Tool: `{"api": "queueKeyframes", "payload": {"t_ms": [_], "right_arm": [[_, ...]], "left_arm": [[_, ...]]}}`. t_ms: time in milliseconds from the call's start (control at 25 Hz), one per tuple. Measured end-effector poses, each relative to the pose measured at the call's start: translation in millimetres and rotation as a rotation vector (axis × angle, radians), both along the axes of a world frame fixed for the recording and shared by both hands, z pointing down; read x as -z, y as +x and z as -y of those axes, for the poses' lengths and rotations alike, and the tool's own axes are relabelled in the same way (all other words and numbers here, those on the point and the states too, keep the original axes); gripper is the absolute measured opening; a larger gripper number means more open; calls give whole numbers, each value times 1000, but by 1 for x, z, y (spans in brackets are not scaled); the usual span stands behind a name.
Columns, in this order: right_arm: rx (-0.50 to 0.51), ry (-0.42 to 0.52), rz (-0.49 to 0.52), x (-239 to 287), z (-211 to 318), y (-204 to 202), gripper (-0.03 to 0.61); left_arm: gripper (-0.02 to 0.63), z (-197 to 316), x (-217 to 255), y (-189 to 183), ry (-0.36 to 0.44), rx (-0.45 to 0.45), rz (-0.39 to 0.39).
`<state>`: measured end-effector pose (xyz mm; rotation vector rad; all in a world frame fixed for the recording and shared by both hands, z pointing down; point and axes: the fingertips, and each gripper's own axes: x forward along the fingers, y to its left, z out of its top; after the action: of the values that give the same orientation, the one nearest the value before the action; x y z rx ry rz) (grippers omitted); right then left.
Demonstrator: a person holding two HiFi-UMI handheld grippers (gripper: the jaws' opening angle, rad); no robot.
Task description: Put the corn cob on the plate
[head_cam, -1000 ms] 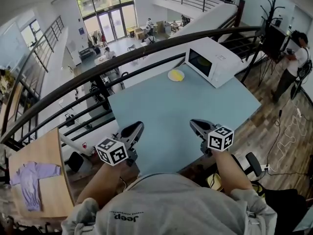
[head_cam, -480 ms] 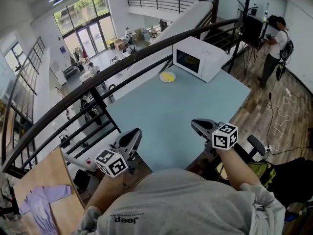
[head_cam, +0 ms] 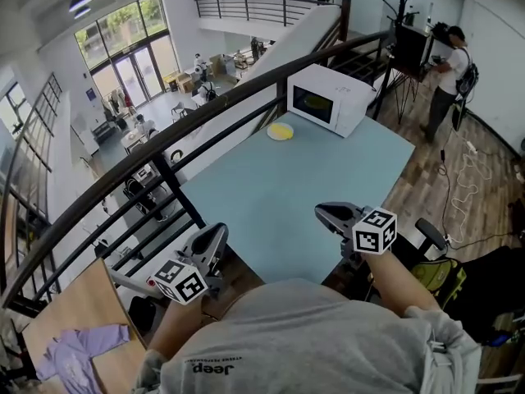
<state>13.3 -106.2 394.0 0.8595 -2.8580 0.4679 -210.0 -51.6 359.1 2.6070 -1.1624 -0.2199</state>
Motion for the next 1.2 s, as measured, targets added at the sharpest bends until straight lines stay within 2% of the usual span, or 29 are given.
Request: {"api": "queueKeyframes", "payload": {"t_ms": [240,600,1200], "right_arm": [[-9,29,5,18,-1,-7,17],[-6,24,-11,17,9,2,17],[8,1,-19,3,21,3,17]], "left_arm": [[18,-2,-4,-1,7,-41,-11],[20,9,-6,7,8,-37,-26],[18,13,-14,13,-25,-26,-7]]}}
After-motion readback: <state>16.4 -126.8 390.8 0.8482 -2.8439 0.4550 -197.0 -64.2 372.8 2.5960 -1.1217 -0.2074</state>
